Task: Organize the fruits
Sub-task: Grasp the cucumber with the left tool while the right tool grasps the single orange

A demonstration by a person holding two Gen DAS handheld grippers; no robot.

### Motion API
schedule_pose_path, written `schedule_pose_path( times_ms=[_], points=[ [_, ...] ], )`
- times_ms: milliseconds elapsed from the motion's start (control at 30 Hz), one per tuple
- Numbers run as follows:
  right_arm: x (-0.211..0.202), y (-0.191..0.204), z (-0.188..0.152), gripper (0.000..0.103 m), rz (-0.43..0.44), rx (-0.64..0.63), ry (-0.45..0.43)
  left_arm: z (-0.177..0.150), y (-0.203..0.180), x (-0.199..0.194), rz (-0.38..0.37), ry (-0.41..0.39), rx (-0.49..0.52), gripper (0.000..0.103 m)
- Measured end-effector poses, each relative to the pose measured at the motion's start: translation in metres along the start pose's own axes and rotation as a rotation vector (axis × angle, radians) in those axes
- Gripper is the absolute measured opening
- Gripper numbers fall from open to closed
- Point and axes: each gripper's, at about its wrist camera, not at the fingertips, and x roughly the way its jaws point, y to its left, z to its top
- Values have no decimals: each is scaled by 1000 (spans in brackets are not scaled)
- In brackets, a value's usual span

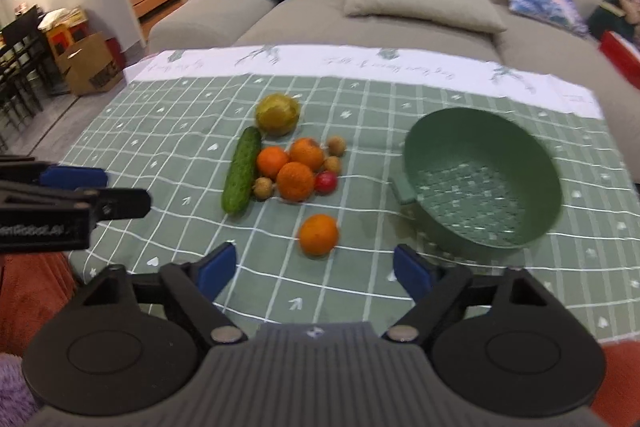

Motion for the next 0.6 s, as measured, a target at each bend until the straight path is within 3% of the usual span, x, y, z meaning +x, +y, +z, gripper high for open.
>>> schedule_pose_path(
  times_ms=[67, 300, 433, 600],
  points=[
    [13, -1, 1, 68, 46, -4, 7, 1, 7, 13, -14, 23, -32, 51],
    [70, 4, 5, 53, 44, -27, 73, 2, 32, 62, -55, 93, -175, 49],
    [101, 3, 5, 53, 32, -19, 125, 4, 33, 89, -23, 117, -178, 49],
    [133, 6, 5, 55, -18, -41, 185, 4, 39, 126, -2, 210, -193, 49]
  ],
)
